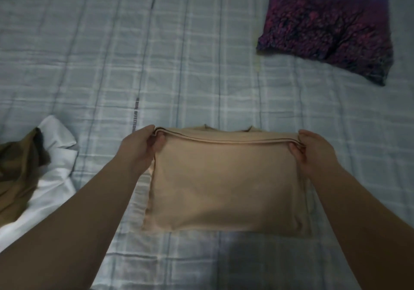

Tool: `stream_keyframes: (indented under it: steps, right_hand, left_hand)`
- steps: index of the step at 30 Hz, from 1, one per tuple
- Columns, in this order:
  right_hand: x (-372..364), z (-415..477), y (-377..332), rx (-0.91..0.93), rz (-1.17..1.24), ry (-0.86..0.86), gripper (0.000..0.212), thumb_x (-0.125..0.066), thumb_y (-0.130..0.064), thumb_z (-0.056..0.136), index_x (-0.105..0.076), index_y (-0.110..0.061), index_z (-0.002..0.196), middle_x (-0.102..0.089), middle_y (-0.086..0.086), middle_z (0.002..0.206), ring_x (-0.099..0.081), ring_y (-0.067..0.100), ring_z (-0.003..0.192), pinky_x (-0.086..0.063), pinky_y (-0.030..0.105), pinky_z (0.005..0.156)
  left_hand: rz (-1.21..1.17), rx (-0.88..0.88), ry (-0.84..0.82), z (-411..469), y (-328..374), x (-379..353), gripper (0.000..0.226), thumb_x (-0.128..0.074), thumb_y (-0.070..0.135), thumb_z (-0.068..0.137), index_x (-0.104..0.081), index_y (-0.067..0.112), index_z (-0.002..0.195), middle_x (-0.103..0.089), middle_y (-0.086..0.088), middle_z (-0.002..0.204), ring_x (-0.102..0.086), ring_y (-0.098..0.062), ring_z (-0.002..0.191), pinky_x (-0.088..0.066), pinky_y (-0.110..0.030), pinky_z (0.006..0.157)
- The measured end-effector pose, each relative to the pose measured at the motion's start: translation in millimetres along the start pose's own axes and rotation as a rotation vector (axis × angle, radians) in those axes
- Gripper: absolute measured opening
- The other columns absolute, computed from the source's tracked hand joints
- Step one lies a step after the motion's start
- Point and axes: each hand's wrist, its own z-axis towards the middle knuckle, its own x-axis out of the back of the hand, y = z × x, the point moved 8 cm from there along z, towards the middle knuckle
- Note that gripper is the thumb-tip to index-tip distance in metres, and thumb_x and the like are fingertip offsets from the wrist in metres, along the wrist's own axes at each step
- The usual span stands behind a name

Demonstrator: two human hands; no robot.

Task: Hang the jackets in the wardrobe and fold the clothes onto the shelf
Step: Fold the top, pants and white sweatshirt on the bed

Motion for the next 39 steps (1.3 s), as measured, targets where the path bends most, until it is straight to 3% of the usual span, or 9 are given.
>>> stream_keyframes:
  steps: [6, 11, 13, 15, 19, 22, 29, 33, 39]
  right_hand:
    - [-7.2, 17.0, 1.7, 0.031, 0.018, -0.004, 0.025, -0.052, -0.003, 0.096, -0.055, -0.011, 0.119, -0.059, 0.010, 0.110, -0.064, 0.020, 0.094, -0.057, 0.026, 0.080]
    - [-13.3, 22.5, 10.5, 0.043, 0.121, -0.002, 0.053, -0.051, -0.001, 0.098, -0.033, -0.010, 0.147, -0.060, 0.016, 0.124, -0.065, 0.020, 0.111, -0.056, 0.031, 0.092]
    - [-17.4, 15.5, 8.9, 0.160, -0.081, -0.007, 0.056, -0.052, -0.008, 0.098, -0.032, -0.017, 0.150, -0.057, 0.011, 0.134, -0.064, 0.009, 0.108, -0.050, 0.027, 0.099]
    - [-26.5, 3.3, 4.7, 0.381, -0.554, -0.023, 0.053, -0.050, -0.015, 0.099, -0.035, -0.018, 0.150, -0.053, 0.004, 0.143, -0.057, 0.005, 0.117, -0.038, 0.023, 0.107]
    - [-55.2, -19.7, 17.5, 0.874, -1.298, -0.099, 0.051, -0.038, -0.029, 0.099, -0.044, -0.011, 0.146, -0.042, 0.013, 0.153, -0.035, 0.030, 0.142, -0.027, 0.040, 0.118]
    - [-48.5, -3.9, 35.1, 0.815, -1.514, -0.063, 0.061, -0.021, -0.044, 0.100, -0.034, -0.015, 0.153, -0.032, 0.014, 0.158, -0.024, 0.033, 0.147, -0.024, 0.051, 0.119]
    - [-43.8, 11.3, 46.8, 0.795, -1.596, -0.051, 0.063, -0.022, -0.045, 0.101, -0.021, -0.016, 0.157, -0.022, 0.013, 0.162, -0.019, 0.031, 0.150, -0.018, 0.050, 0.121]
    - [-40.1, -4.9, 40.3, 0.754, -1.591, -0.039, 0.065, -0.022, -0.045, 0.099, -0.023, -0.014, 0.156, -0.023, 0.015, 0.162, -0.018, 0.033, 0.150, -0.013, 0.051, 0.121]
    - [-18.4, -96.7, 65.7, 0.976, -1.526, -0.213, 0.059, -0.037, -0.034, 0.097, -0.039, -0.005, 0.149, -0.030, 0.019, 0.158, -0.024, 0.037, 0.147, -0.012, 0.049, 0.122]
  left_hand:
    - [-0.025, -0.005, -0.049, 15.2, -3.0, -13.7, 0.010, -0.056, 0.003, 0.097, -0.063, 0.003, 0.103, -0.067, -0.015, 0.112, -0.069, -0.026, 0.103, -0.057, -0.039, 0.093]
    - [0.050, -0.122, -0.076, 12.8, -0.8, -19.9, 0.059, -0.056, -0.006, 0.093, -0.037, 0.007, 0.147, -0.052, -0.013, 0.139, -0.061, -0.024, 0.121, -0.048, -0.040, 0.106]
    - [0.300, -0.259, -0.054, 8.4, -0.2, -22.8, 0.061, -0.062, -0.001, 0.087, -0.043, 0.012, 0.144, -0.056, -0.008, 0.138, -0.060, -0.018, 0.121, -0.047, -0.037, 0.107]
    - [0.732, -0.481, -0.057, -3.1, 1.2, -37.9, 0.051, -0.058, 0.009, 0.089, -0.051, 0.021, 0.138, -0.059, 0.002, 0.135, -0.058, -0.010, 0.121, -0.044, -0.036, 0.109]
    - [1.508, -1.025, -0.218, -32.4, -26.3, -85.3, 0.045, -0.047, 0.026, 0.096, -0.050, 0.019, 0.141, -0.046, -0.006, 0.150, -0.035, -0.028, 0.143, -0.024, -0.047, 0.118]
    - [1.881, -1.006, -0.161, -17.1, -54.2, -82.6, 0.059, -0.029, 0.048, 0.099, -0.032, 0.027, 0.154, -0.027, -0.008, 0.163, -0.016, -0.032, 0.151, -0.007, -0.055, 0.121]
    - [2.021, -0.956, -0.124, 4.7, -69.5, -70.6, 0.062, -0.023, 0.052, 0.100, -0.018, 0.030, 0.158, -0.016, -0.007, 0.166, -0.008, -0.030, 0.153, -0.006, -0.055, 0.121]
    - [1.891, -0.958, -0.199, -16.8, -56.9, -70.5, 0.063, -0.028, 0.049, 0.099, -0.028, 0.023, 0.156, -0.022, -0.010, 0.164, -0.012, -0.031, 0.152, -0.006, -0.056, 0.121]
    - [1.872, -1.097, -0.257, -84.7, -76.2, -27.0, 0.060, -0.042, 0.040, 0.098, -0.041, 0.009, 0.149, -0.033, -0.017, 0.158, -0.022, -0.036, 0.150, -0.013, -0.057, 0.121]
